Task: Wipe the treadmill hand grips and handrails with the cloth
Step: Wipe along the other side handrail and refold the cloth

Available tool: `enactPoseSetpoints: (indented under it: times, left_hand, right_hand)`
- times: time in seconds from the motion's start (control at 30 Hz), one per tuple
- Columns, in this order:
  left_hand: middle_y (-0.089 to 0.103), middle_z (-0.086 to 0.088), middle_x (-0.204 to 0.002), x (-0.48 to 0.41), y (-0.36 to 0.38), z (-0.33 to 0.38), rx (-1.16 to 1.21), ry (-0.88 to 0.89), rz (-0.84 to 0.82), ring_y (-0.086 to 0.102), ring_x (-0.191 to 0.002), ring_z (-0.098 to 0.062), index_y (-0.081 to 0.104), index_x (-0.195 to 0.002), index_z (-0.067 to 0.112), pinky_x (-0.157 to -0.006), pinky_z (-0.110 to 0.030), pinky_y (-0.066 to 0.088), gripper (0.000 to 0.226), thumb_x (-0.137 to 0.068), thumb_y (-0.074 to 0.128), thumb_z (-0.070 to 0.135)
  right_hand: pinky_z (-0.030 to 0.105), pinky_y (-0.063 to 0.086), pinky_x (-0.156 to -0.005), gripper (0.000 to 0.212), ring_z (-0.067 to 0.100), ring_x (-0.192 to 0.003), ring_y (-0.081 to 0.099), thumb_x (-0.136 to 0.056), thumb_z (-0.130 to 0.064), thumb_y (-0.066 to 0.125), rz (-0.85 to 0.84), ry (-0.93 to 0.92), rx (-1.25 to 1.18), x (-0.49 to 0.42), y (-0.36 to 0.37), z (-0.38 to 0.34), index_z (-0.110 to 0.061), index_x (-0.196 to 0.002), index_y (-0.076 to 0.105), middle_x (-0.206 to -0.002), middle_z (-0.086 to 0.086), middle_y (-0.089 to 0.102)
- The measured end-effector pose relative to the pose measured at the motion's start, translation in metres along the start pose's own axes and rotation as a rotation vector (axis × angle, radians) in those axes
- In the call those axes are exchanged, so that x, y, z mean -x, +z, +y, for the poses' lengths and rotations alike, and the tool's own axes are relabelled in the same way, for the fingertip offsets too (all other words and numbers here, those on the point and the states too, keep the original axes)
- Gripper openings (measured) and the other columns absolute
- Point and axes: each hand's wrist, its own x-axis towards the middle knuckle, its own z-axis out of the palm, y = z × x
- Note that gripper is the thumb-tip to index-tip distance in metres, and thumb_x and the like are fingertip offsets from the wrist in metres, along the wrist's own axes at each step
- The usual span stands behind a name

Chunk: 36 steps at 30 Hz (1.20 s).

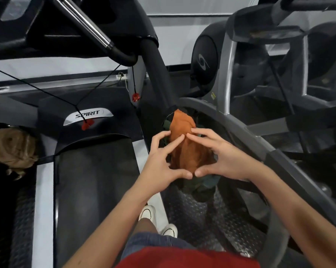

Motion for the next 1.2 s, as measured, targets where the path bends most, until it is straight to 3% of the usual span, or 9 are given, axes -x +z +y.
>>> enactPoseSetpoints:
  times: [0.1,0.23,0.37,0.53,0.67,0.87,0.97,1.1,1.2]
  left_hand:
    - [0.026,0.034,-0.123,-0.015,-0.007,-0.001,-0.006,0.041,0.063,0.035,-0.119,0.009,0.051,-0.121,0.039,-0.086,-0.027,0.053,0.072,-0.062,0.084,0.013]
    - [0.048,0.009,-0.111,-0.046,-0.019,0.000,-0.121,0.148,0.264,0.048,-0.106,0.000,0.067,-0.109,0.015,-0.089,-0.007,0.039,0.048,-0.065,0.081,0.008]
    - [0.057,0.001,-0.102,-0.067,-0.023,0.002,-0.164,0.151,0.400,0.057,-0.097,-0.013,0.069,-0.100,0.010,-0.087,-0.019,0.044,0.029,-0.072,0.075,0.007]
    - [0.046,0.005,-0.131,-0.035,-0.013,-0.003,0.029,0.106,0.259,0.045,-0.118,0.005,0.056,-0.120,0.026,-0.082,-0.009,0.044,0.052,-0.075,0.074,0.006]
    - [0.015,0.035,-0.142,-0.006,-0.001,-0.009,0.117,0.003,0.008,0.017,-0.124,0.028,0.036,-0.132,0.042,-0.100,-0.021,0.041,0.082,-0.069,0.079,0.012]
    - [0.038,0.015,-0.135,-0.039,-0.008,-0.005,0.050,0.020,0.249,0.034,-0.126,0.005,0.047,-0.131,0.023,-0.096,0.004,0.024,0.068,-0.072,0.076,0.005]
    - [0.050,0.007,-0.121,-0.068,-0.020,-0.004,0.023,0.034,0.391,0.047,-0.117,-0.006,0.058,-0.124,0.013,-0.095,-0.001,0.031,0.056,-0.072,0.076,0.004]
    - [0.060,0.000,-0.109,-0.104,-0.037,-0.002,-0.019,0.051,0.522,0.056,-0.102,-0.009,0.065,-0.114,0.008,-0.088,-0.004,0.039,0.042,-0.073,0.075,0.005]
    - [0.059,0.001,-0.112,-0.118,-0.048,-0.004,0.014,0.022,0.502,0.058,-0.107,-0.014,0.063,-0.118,0.010,-0.095,-0.020,0.044,0.043,-0.076,0.073,0.007]
  right_hand:
    - [0.023,0.027,-0.112,0.075,-0.001,-0.132,0.029,-0.068,-0.022,0.080,0.097,-0.019,-0.007,-0.013,-0.002,-0.003,-0.023,-0.135,0.046,-0.140,-0.011,0.033]
    - [0.010,0.037,-0.096,0.045,0.003,-0.110,0.049,-0.072,-0.013,0.077,0.340,-0.081,0.047,-0.046,-0.003,-0.009,-0.014,-0.115,0.064,-0.116,-0.007,0.052]
    - [0.009,0.040,-0.086,0.028,0.009,-0.097,0.057,-0.078,-0.009,0.071,0.487,-0.087,0.076,-0.071,-0.004,-0.014,-0.011,-0.105,0.068,-0.102,-0.002,0.061]
    - [0.004,0.037,-0.088,0.030,0.003,-0.098,0.054,-0.076,-0.006,0.070,0.468,-0.141,0.078,-0.044,0.007,-0.008,-0.007,-0.106,0.067,-0.104,0.002,0.061]
    - [0.011,0.030,-0.105,0.048,-0.001,-0.124,0.040,-0.083,-0.010,0.066,0.238,-0.065,0.000,-0.010,0.014,-0.006,-0.016,-0.129,0.052,-0.132,-0.007,0.044]
    - [0.000,0.025,-0.100,0.043,0.003,-0.122,0.039,-0.085,0.000,0.059,0.320,-0.067,0.040,-0.051,0.007,-0.008,-0.007,-0.127,0.051,-0.132,0.000,0.043]
    - [0.001,0.029,-0.094,0.036,0.010,-0.113,0.047,-0.084,0.003,0.059,0.414,-0.094,0.064,-0.085,-0.003,-0.009,-0.001,-0.119,0.057,-0.123,0.009,0.052]
    - [0.021,0.041,-0.095,0.029,0.019,-0.108,0.055,-0.086,0.000,0.057,0.488,-0.088,0.057,-0.127,-0.016,-0.017,-0.002,-0.115,0.059,-0.115,0.010,0.056]
    - [0.025,0.041,-0.097,0.030,0.020,-0.111,0.054,-0.088,-0.002,0.056,0.465,-0.081,0.081,-0.145,-0.023,-0.020,-0.004,-0.118,0.057,-0.119,0.009,0.054]
